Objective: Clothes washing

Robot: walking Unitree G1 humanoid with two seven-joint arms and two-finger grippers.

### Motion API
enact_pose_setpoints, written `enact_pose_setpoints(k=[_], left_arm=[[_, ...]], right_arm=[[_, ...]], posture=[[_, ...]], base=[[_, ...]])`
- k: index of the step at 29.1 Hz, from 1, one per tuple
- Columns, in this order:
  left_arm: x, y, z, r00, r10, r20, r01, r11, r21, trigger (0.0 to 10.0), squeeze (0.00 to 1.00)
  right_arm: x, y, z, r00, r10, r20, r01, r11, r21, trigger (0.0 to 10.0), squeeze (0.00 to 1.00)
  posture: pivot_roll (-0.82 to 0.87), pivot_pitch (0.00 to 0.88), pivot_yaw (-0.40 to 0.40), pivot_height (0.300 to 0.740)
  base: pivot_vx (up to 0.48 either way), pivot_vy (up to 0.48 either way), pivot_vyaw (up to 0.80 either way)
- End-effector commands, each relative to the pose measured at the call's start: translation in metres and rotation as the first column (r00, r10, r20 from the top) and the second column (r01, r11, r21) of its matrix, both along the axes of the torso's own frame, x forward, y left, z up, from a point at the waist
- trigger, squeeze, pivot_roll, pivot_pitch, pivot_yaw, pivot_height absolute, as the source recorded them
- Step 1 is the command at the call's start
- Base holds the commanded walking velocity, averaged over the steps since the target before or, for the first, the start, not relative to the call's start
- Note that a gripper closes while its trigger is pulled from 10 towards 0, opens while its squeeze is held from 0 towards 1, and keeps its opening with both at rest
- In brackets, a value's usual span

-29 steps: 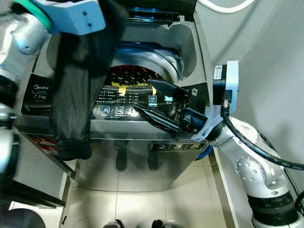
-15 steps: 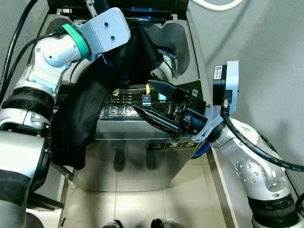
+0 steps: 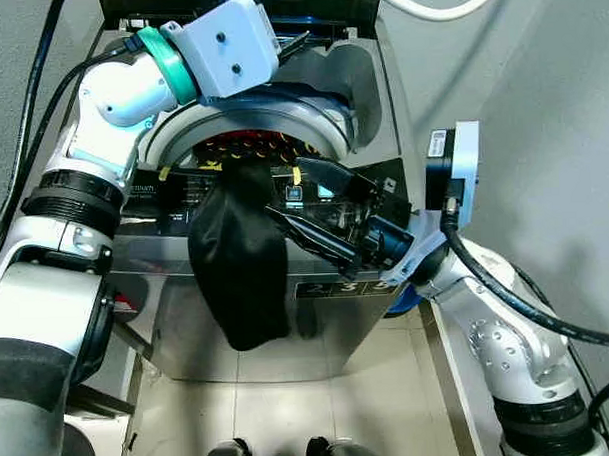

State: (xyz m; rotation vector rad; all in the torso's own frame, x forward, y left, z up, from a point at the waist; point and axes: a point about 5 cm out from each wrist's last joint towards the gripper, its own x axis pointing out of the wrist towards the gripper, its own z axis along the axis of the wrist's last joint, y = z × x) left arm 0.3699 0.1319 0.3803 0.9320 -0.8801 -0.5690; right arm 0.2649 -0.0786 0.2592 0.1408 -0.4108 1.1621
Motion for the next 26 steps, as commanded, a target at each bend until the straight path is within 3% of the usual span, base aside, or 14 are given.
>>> enact_pose_setpoints(k=[1, 4, 5, 7, 9, 12, 13, 15, 18, 20, 22, 24, 25, 26], left_arm=[[0.002, 0.018, -0.003, 0.998, 0.057, -0.04, -0.058, 0.998, -0.035, 10.0, 1.0], [0.001, 0.02, -0.005, 0.997, 0.055, -0.051, -0.057, 0.998, -0.035, 10.0, 1.0], [-0.006, 0.023, -0.009, 0.993, 0.011, -0.117, -0.009, 1.0, 0.018, 10.0, 0.0], [-0.02, 0.025, -0.018, 0.972, -0.065, -0.225, 0.09, 0.991, 0.103, 10.0, 0.0], [-0.025, 0.025, -0.022, 0.962, -0.089, -0.259, 0.126, 0.983, 0.132, 10.0, 0.0], [-0.058, 0.042, -0.044, 0.866, -0.105, -0.489, 0.255, 0.933, 0.252, 10.0, 0.0], [-0.058, 0.042, -0.044, 0.866, -0.105, -0.489, 0.255, 0.933, 0.252, 10.0, 0.0], [-0.079, 0.051, -0.052, 0.816, -0.088, -0.571, 0.293, 0.914, 0.279, 10.0, 0.0], [-0.092, 0.057, -0.064, 0.785, -0.054, -0.617, 0.282, 0.918, 0.279, 10.0, 0.0], [-0.099, 0.058, -0.073, 0.761, -0.045, -0.647, 0.28, 0.922, 0.266, 10.0, 0.0], [-0.099, 0.058, -0.073, 0.761, -0.045, -0.647, 0.28, 0.922, 0.266, 10.0, 0.0], [-0.112, 0.056, -0.088, 0.705, -0.045, -0.708, 0.302, 0.922, 0.242, 10.0, 0.0], [-0.112, 0.056, -0.088, 0.705, -0.045, -0.708, 0.302, 0.922, 0.242, 10.0, 0.0], [-0.119, 0.053, -0.097, 0.677, -0.048, -0.735, 0.337, 0.907, 0.251, 10.0, 0.0]], right_arm=[[-0.003, 0.0, -0.001, 1.0, 0.01, -0.005, -0.01, 1.0, 0.001, 10.0, 0.0], [-0.003, 0.001, -0.001, 1.0, 0.01, -0.004, -0.01, 1.0, 0.001, 10.0, 0.0], [-0.002, 0.0, -0.001, 1.0, 0.007, -0.005, -0.007, 1.0, 0.001, 10.0, 0.0], [-0.002, 0.0, -0.001, 1.0, 0.002, -0.006, -0.002, 1.0, 0.0, 10.0, 0.0], [-0.002, 0.0, -0.001, 1.0, 0.0, -0.006, 0.0, 1.0, 0.0, 10.0, 0.0], [-0.002, 0.0, -0.002, 1.0, -0.008, -0.01, 0.008, 1.0, -0.001, 10.0, 0.0], [-0.002, 0.0, -0.002, 1.0, -0.008, -0.01, 0.008, 1.0, -0.001, 10.0, 0.0], [-0.002, 0.0, -0.003, 1.0, -0.01, -0.013, 0.01, 1.0, -0.001, 10.0, 0.0], [-0.002, 0.001, -0.005, 1.0, -0.006, -0.017, 0.006, 1.0, -0.003, 10.0, 0.0], [-0.001, 0.002, -0.005, 1.0, -0.005, -0.019, 0.005, 1.0, -0.004, 10.0, 0.0], [-0.001, 0.002, -0.005, 1.0, -0.005, -0.019, 0.005, 1.0, -0.004, 10.0, 0.0], [0.001, 0.003, -0.006, 1.0, -0.003, -0.022, 0.003, 1.0, -0.005, 10.0, 0.0], [0.001, 0.003, -0.006, 1.0, -0.003, -0.022, 0.003, 1.0, -0.005, 10.0, 0.0], [0.001, 0.003, -0.007, 1.0, 0.001, -0.023, -0.001, 1.0, -0.007, 10.0, 0.0]], posture=[[0.08, 0.165, 0.018, 0.74], [0.08, 0.165, 0.018, 0.74], [0.08, 0.164, 0.018, 0.74], [0.09, 0.164, 0.019, 0.74], [0.09, 0.163, 0.02, 0.74], [0.09, 0.157, 0.023, 0.74], [0.09, 0.157, 0.023, 0.74], [0.1, 0.155, 0.024, 0.74], [0.1, 0.149, 0.025, 0.74], [0.1, 0.149, 0.025, 0.74], [0.1, 0.149, 0.025, 0.74], [0.1, 0.144, 0.01, 0.74], [0.1, 0.144, 0.01, 0.74], [0.11, 0.14, 0.001, 0.74]], base=[[0.0, 0.0, 0.0], [0.0, 0.0, 0.0], [0.0, 0.0, 0.0], [0.0, 0.0, 0.0], [0.0, 0.0, 0.0], [0.0, 0.0, 0.0], [0.0, 0.0, 0.0], [0.0, 0.0, 0.0], [0.0, 0.0, 0.0], [0.0, 0.0, 0.0], [0.0, 0.0, 0.0], [0.0, 0.0, 0.0], [0.0, 0.0, 0.0], [0.0, 0.0, 0.0]])
